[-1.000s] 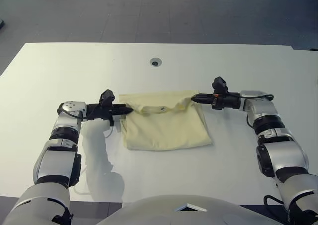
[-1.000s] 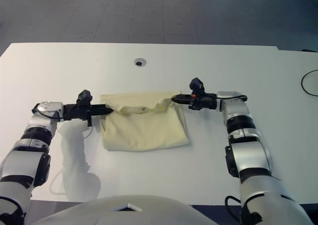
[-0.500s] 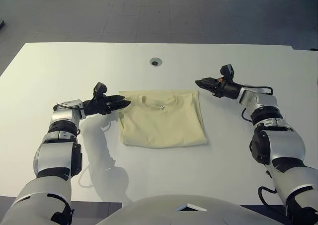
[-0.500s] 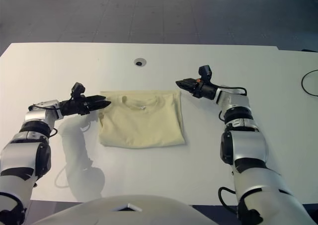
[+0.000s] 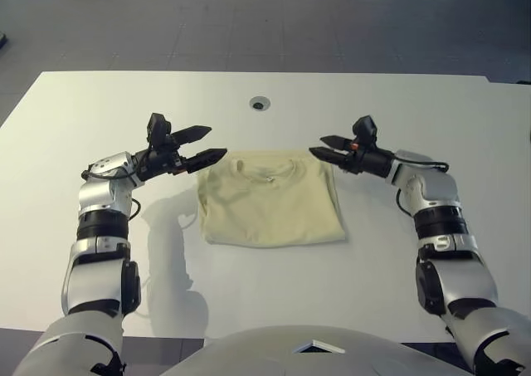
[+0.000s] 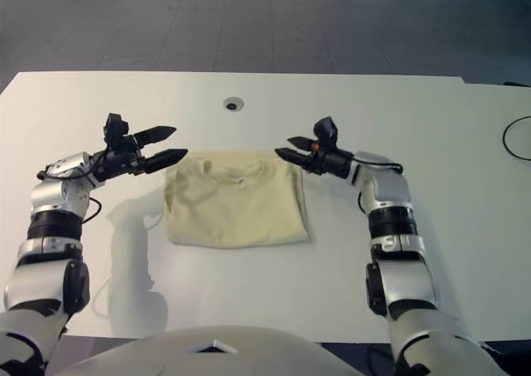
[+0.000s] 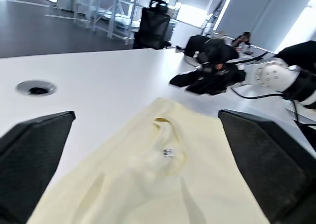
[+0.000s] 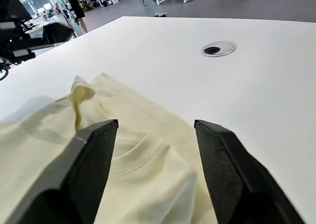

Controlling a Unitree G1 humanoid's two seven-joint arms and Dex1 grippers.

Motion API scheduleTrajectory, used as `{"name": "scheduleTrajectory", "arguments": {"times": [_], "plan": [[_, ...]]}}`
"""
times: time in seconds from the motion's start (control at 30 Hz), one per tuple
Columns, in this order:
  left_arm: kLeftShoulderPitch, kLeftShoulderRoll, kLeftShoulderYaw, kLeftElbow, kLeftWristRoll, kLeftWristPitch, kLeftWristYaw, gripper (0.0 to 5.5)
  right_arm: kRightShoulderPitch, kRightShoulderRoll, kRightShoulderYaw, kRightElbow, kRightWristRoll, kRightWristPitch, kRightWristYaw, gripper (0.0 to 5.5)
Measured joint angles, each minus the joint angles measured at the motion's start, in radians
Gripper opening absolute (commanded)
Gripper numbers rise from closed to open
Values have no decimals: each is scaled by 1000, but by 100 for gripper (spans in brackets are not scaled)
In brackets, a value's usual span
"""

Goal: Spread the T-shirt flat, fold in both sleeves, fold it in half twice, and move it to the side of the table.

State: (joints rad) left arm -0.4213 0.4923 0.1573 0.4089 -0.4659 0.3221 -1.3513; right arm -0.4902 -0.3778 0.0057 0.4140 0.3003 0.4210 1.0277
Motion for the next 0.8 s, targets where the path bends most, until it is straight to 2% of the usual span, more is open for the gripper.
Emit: {"name": "scheduleTrajectory", "arguments": {"times": [0.17, 0.43, 0.5, 0.6, 0.8], "plan": [[221, 78, -115, -310, -8, 55, -81, 379, 61, -10, 33, -88, 1, 36, -2, 138], [299, 111, -229, -281, 80, -39, -87, 229, 65, 2, 83, -50, -26, 33, -32, 0], [305, 112, -244, -241, 94, -60, -85, 207, 63, 9, 84, -11, -36, 25, -52, 0], [306, 112, -261, -173, 109, -73, -91, 138, 38, 17, 78, 76, -44, -8, -85, 0], [371, 173, -294, -179, 88, -71, -178, 44, -28, 22, 50, 212, -61, -74, -123, 0]]}}
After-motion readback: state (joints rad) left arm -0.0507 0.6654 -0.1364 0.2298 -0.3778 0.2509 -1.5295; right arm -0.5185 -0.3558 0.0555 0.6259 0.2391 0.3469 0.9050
